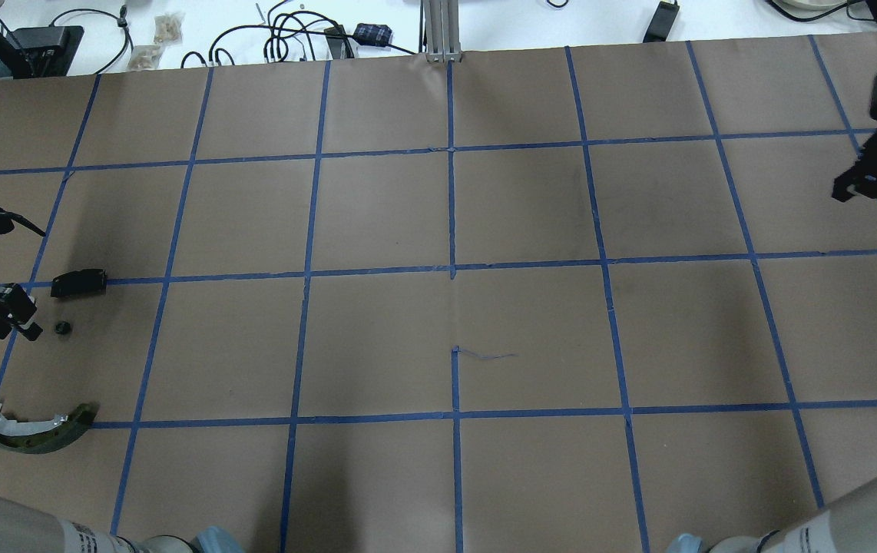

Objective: Place bearing gear from tray to pile

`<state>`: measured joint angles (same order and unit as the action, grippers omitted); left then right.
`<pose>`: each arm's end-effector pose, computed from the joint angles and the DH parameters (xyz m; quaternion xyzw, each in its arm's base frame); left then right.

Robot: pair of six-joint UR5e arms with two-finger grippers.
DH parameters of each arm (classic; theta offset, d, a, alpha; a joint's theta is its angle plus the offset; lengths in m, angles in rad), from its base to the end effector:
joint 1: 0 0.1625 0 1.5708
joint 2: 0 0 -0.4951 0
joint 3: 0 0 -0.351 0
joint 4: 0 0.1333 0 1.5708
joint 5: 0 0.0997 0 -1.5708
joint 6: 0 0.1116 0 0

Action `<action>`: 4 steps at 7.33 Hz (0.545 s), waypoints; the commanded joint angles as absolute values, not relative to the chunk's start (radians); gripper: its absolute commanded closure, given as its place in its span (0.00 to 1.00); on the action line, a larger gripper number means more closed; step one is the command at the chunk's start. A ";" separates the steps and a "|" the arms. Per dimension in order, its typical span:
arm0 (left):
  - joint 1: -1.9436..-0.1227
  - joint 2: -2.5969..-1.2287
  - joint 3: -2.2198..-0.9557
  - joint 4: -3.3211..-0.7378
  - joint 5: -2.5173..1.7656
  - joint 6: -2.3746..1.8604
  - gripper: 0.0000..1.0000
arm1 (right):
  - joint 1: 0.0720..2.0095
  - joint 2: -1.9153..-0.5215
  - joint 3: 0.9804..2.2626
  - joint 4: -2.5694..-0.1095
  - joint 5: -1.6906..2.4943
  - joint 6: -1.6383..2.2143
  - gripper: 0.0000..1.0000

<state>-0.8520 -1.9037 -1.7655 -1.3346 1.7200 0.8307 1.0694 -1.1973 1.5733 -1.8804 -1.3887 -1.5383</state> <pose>0.2604 -0.4749 0.3193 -0.0660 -0.9845 -0.1551 0.0486 -0.1535 -0.5993 0.3784 -0.4906 0.8660 -0.0601 0.0757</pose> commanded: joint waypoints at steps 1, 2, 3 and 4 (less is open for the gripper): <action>-0.856 -1.898 -1.764 -1.345 1.720 0.821 0.00 | 1.375 -1.201 1.574 -1.969 -1.443 -1.034 0.96; -0.876 -1.890 -1.760 -1.350 1.712 0.816 0.00 | 1.531 -1.200 1.574 -1.983 -1.504 -0.727 0.96; -0.911 -1.882 -1.749 -1.348 1.706 0.804 0.00 | 1.690 -1.184 1.575 -1.988 -1.511 -0.414 0.96; -0.963 -1.870 -1.740 -1.336 1.704 0.720 0.00 | 1.823 -1.164 1.574 -1.996 -1.516 -0.226 0.96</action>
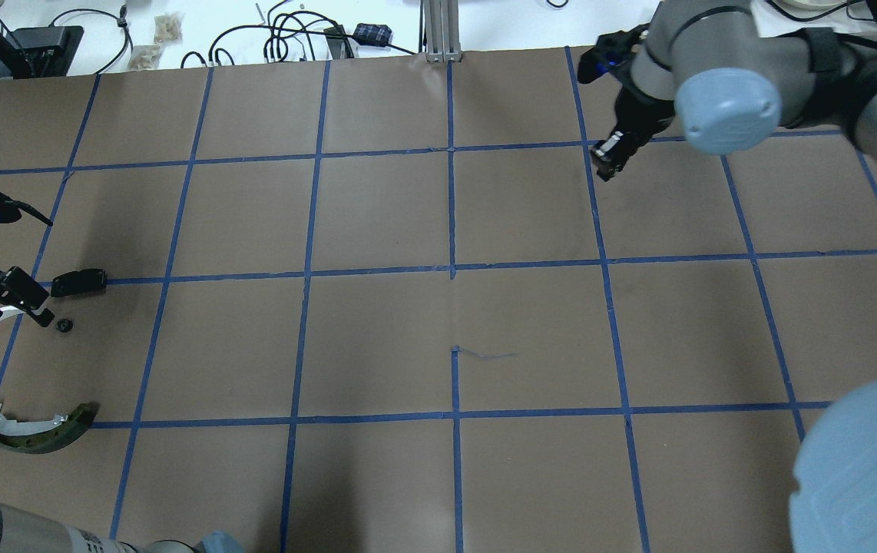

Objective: Place bearing gear from tray to pile

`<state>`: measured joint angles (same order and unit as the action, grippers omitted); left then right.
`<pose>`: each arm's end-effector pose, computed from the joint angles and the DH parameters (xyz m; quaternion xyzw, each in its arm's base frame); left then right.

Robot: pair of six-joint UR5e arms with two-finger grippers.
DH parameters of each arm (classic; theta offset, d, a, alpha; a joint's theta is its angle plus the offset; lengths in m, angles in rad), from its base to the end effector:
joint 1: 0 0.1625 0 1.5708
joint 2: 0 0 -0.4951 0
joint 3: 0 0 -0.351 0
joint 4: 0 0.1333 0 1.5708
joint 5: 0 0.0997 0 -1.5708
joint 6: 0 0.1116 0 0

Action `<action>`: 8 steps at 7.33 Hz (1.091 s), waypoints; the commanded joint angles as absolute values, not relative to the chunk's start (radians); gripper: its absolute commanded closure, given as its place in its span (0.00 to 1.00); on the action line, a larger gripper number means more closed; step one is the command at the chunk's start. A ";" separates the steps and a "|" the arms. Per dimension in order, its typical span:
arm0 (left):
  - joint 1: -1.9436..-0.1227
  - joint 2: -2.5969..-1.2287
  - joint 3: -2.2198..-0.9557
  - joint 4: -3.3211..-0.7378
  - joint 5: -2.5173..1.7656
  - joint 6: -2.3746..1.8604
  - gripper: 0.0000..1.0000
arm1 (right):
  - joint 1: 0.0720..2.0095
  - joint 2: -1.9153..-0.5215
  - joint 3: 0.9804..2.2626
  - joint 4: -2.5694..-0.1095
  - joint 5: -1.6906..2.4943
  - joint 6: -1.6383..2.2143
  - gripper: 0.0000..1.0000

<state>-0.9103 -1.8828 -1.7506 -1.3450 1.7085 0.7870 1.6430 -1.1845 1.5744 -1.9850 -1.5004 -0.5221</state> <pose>0.2311 -0.4897 0.3351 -0.0716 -0.9863 -0.1443 0.0365 0.1850 -0.6018 0.3788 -0.2930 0.9554 -0.0197 0.0316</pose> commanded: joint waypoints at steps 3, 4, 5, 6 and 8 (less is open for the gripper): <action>-1.116 -1.853 -1.663 -1.344 1.652 0.627 0.00 | 2.070 -1.045 1.577 -2.078 -1.511 0.309 0.91; -1.121 -1.850 -1.663 -1.345 1.654 0.627 0.00 | 2.072 -1.043 1.578 -2.083 -1.499 0.317 0.87; -1.124 -1.847 -1.663 -1.347 1.654 0.618 0.00 | 2.074 -1.040 1.588 -2.083 -1.497 0.319 0.79; -1.129 -1.845 -1.663 -1.347 1.651 0.594 0.00 | 2.074 -1.039 1.610 -2.089 -1.496 0.315 0.50; -1.156 -1.845 -1.663 -1.344 1.648 0.583 0.00 | 2.048 -1.049 1.618 -2.141 -1.509 0.307 0.00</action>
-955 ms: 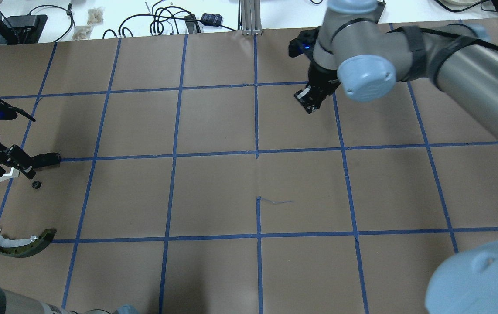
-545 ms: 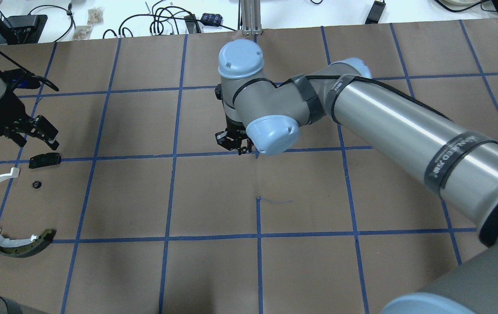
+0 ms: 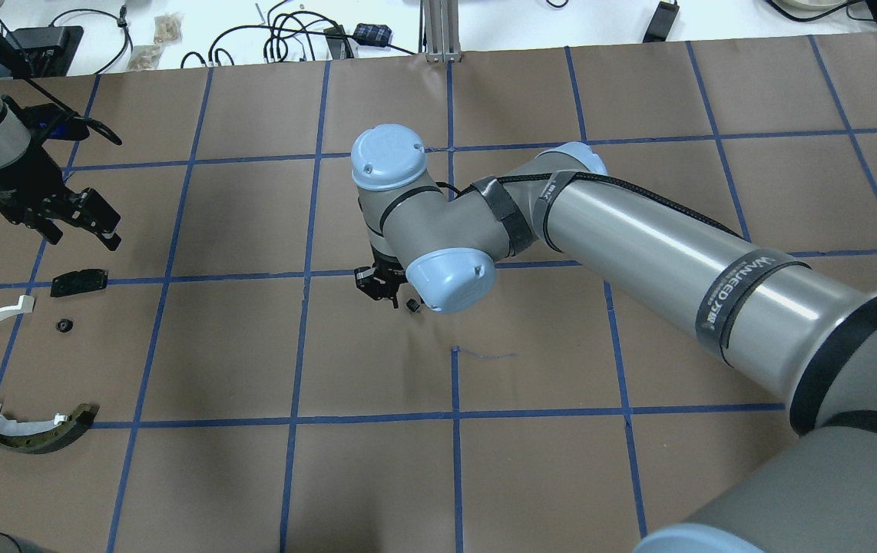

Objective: Place bearing gear from tray to pile

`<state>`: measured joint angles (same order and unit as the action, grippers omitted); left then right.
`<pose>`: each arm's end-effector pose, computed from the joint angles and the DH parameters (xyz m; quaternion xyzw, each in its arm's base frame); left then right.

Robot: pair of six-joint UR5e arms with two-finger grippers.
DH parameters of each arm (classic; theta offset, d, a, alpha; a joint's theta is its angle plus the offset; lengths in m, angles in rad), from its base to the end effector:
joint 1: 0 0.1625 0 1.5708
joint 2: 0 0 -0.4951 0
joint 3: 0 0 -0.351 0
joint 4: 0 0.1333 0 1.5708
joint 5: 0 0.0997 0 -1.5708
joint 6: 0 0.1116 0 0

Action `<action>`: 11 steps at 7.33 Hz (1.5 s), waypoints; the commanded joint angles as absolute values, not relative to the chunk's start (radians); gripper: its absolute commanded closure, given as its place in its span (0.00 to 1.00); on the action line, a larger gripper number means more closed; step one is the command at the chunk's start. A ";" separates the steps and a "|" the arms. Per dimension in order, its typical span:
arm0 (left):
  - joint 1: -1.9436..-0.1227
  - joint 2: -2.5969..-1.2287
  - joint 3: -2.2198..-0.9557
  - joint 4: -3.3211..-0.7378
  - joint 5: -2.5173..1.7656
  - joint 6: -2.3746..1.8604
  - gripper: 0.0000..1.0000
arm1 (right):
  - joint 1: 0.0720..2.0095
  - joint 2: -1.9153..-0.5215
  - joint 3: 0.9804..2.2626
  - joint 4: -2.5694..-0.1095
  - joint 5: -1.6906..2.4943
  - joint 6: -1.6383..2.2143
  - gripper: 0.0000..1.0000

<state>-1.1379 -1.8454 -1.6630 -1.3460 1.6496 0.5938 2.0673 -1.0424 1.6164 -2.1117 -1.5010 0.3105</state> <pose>0.1155 -0.5468 0.3889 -0.0829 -0.9933 -0.0811 0.0006 0.4291 -0.4958 0.2849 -0.0922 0.9950 0.0289 0.0256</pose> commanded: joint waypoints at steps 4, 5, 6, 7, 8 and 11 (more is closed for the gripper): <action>-1.381 -1.854 -1.663 -1.322 1.549 0.274 0.00 | 1.710 -1.234 1.574 -1.958 -1.493 -0.002 0.00; -1.472 -1.867 -1.663 -1.278 1.523 0.168 0.00 | 1.607 -1.308 1.572 -1.892 -1.494 -0.112 0.00; -1.568 -1.874 -1.666 -1.231 1.525 0.097 0.00 | 1.564 -1.389 1.553 -1.791 -1.494 -0.123 0.00; -1.642 -1.890 -1.677 -1.200 1.520 -0.032 0.00 | 1.562 -1.464 1.486 -1.643 -1.500 -0.112 0.00; -1.707 -1.908 -1.678 -1.168 1.520 -0.148 0.00 | 1.563 -1.509 1.444 -1.541 -1.509 -0.112 0.00; -1.837 -1.995 -1.680 -1.083 1.520 -0.352 0.00 | 1.566 -1.557 1.479 -1.496 -1.648 -0.127 0.00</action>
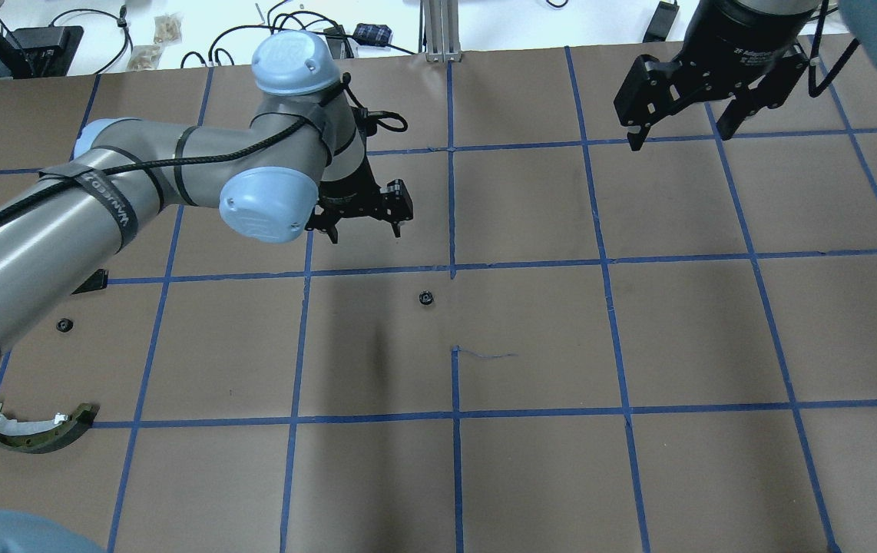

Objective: Place bearing gear from tray to pile

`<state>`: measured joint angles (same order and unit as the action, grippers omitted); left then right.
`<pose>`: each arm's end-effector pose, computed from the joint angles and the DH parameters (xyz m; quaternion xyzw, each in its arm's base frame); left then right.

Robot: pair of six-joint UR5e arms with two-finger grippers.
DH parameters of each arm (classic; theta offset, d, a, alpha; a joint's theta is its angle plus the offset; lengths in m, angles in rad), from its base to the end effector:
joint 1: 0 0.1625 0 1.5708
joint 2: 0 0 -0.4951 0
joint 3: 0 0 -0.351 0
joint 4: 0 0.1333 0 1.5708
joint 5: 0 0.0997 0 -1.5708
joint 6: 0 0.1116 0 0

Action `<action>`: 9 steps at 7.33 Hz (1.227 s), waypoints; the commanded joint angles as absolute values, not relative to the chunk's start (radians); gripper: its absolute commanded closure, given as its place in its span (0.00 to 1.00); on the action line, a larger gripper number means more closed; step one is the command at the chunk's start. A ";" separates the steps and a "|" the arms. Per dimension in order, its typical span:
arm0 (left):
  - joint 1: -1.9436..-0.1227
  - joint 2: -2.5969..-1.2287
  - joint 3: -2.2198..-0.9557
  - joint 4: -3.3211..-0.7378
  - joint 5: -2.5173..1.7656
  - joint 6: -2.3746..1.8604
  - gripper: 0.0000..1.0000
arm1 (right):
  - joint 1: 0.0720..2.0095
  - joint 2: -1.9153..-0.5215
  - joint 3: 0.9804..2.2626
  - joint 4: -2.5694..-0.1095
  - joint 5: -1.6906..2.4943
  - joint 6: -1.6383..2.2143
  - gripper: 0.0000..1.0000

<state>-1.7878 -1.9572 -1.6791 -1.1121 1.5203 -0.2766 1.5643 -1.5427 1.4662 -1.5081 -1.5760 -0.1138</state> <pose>-0.2629 -0.5473 0.3395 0.0302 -0.9991 -0.0236 0.0201 0.1297 -0.4660 0.5740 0.0536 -0.9985 0.0067 0.0030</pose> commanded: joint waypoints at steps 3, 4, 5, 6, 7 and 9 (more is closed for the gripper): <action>-1.881 -2.084 -1.680 -1.037 1.517 -0.465 0.00 | 1.556 -1.548 1.489 -1.558 -1.640 -0.106 0.00; -1.894 -2.100 -1.681 -1.038 1.520 -0.465 0.04 | 1.558 -1.548 1.489 -1.560 -1.628 -0.104 0.00; -1.899 -2.114 -1.681 -1.040 1.517 -0.466 0.04 | 1.559 -1.548 1.491 -1.559 -1.602 -0.103 0.00; -1.902 -2.121 -1.681 -1.045 1.516 -0.462 0.05 | 1.563 -1.555 1.506 -1.557 -1.576 -0.103 0.00; -1.902 -2.126 -1.683 -1.051 1.517 -0.459 0.20 | 1.563 -1.555 1.523 -1.560 -1.566 -0.104 0.00; -1.902 -2.126 -1.681 -1.058 1.519 -0.451 0.25 | 1.563 -1.555 1.531 -1.624 -1.562 -0.104 0.00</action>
